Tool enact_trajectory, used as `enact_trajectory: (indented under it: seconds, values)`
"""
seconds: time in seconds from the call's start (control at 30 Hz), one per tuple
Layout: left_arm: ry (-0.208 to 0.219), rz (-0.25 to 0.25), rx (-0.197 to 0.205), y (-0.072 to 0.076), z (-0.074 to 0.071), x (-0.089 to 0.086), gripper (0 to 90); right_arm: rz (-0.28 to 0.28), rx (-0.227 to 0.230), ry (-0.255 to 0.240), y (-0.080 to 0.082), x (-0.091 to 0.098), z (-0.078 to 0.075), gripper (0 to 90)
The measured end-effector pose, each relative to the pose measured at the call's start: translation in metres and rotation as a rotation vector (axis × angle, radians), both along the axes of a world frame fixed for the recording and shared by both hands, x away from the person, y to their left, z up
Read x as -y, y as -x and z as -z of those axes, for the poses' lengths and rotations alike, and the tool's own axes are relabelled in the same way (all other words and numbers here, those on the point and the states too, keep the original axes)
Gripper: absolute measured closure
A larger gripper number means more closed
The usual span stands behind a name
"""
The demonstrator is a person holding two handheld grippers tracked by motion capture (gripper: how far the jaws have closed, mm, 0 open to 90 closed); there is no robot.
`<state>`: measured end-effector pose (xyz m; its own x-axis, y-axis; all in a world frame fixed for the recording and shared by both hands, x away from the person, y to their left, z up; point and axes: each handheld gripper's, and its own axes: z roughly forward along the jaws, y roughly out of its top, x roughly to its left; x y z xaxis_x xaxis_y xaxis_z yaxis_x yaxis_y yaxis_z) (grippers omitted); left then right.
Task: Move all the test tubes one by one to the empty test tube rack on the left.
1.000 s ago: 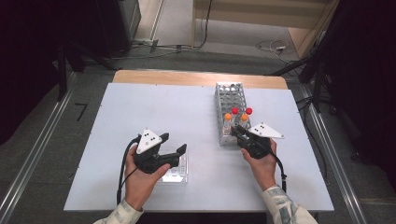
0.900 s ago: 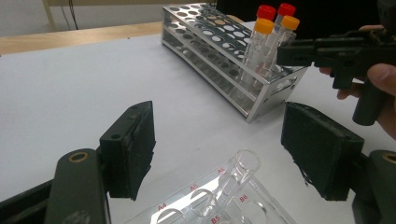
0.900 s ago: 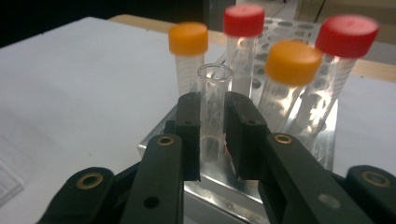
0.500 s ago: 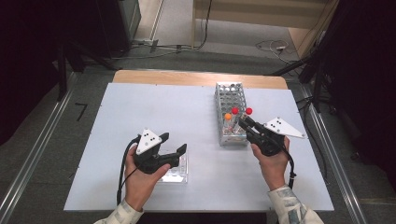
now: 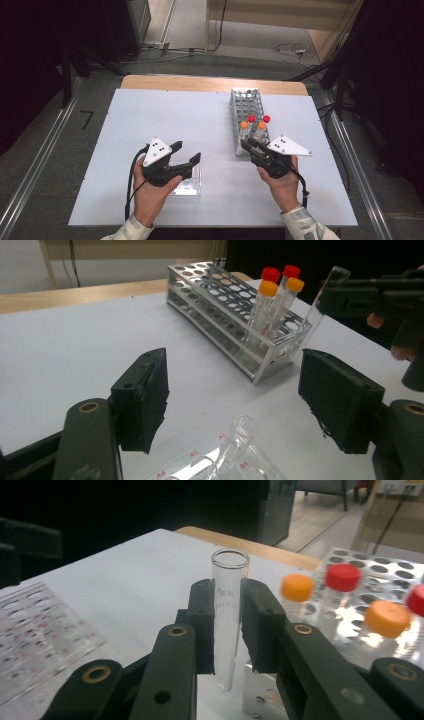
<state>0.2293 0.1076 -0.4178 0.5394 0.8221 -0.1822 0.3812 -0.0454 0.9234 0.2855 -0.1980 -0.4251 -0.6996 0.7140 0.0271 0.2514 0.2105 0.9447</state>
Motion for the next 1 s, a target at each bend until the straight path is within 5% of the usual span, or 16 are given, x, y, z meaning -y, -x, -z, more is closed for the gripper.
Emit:
enact_trajectory:
  seconds: [0.37,0.57,1.0]
  values:
    - [0.012,0.052,0.014,-0.001,-0.010,0.019,34.1,-0.104,-0.020,0.033,0.017,-0.030,0.012,73.0]
    - [0.013,0.112,0.017,-0.004,-0.015,0.037,43.9,-0.146,-0.014,0.055,0.026,-0.042,0.014,73.0]
    - [-0.009,0.173,-0.007,-0.013,-0.011,0.056,61.0,-0.165,0.006,0.064,0.033,-0.049,0.012,73.1]
